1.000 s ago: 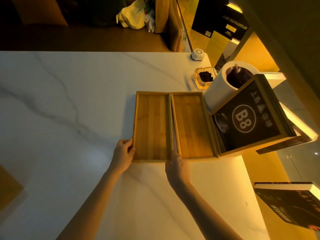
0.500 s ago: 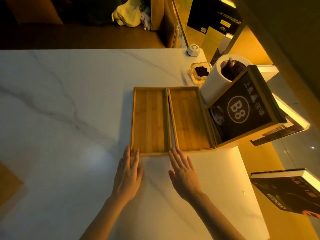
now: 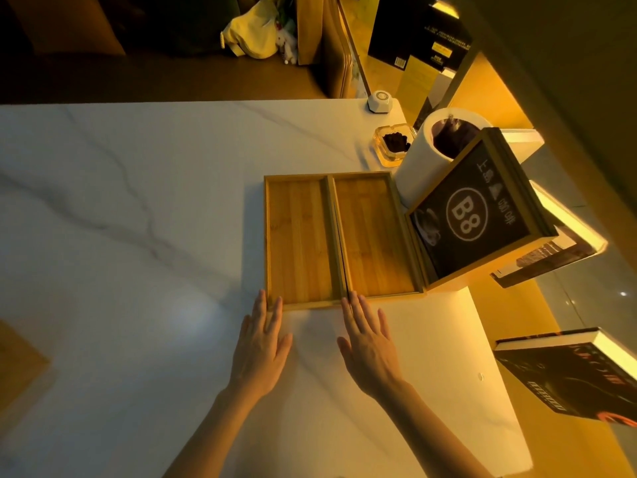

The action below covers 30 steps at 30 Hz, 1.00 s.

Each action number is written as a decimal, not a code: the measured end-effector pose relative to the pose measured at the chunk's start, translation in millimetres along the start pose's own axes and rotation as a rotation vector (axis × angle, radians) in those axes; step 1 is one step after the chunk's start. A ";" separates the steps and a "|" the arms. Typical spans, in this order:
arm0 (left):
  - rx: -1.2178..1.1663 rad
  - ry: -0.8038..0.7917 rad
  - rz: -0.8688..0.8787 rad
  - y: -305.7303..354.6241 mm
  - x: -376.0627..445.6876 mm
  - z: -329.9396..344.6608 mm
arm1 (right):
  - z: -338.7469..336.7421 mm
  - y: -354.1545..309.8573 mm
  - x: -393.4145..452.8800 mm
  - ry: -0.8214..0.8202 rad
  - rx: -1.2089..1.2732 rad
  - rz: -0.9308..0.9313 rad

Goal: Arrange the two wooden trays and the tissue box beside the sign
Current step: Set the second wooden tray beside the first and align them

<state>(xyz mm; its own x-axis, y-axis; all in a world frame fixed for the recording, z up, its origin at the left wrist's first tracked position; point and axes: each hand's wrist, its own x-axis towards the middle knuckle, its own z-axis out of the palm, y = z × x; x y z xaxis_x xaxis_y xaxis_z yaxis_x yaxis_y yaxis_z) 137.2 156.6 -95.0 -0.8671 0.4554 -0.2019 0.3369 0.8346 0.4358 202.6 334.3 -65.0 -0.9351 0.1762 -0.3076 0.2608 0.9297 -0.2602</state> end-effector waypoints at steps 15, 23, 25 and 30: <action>0.044 -0.095 -0.035 7.4 1.2 -8.0 | 0.7 2.0 0.1 0.036 -0.018 -0.025; -0.030 -0.030 -0.186 31.1 7.9 -8.9 | -8.8 6.3 0.8 0.007 0.013 -0.040; 0.039 0.058 -0.130 41.6 8.1 -4.6 | -14.6 12.6 0.6 0.054 0.066 -0.039; 0.217 0.005 0.154 84.3 12.1 13.2 | -12.1 47.6 -3.9 0.166 0.037 0.065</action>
<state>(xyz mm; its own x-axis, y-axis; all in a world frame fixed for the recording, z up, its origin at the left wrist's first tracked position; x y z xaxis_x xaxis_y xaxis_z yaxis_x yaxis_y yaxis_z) 160.0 236.6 -72.3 -0.8010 0.5813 -0.1432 0.5357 0.8027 0.2623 215.8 381.8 -65.1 -0.9420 0.2891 -0.1707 0.3276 0.9025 -0.2796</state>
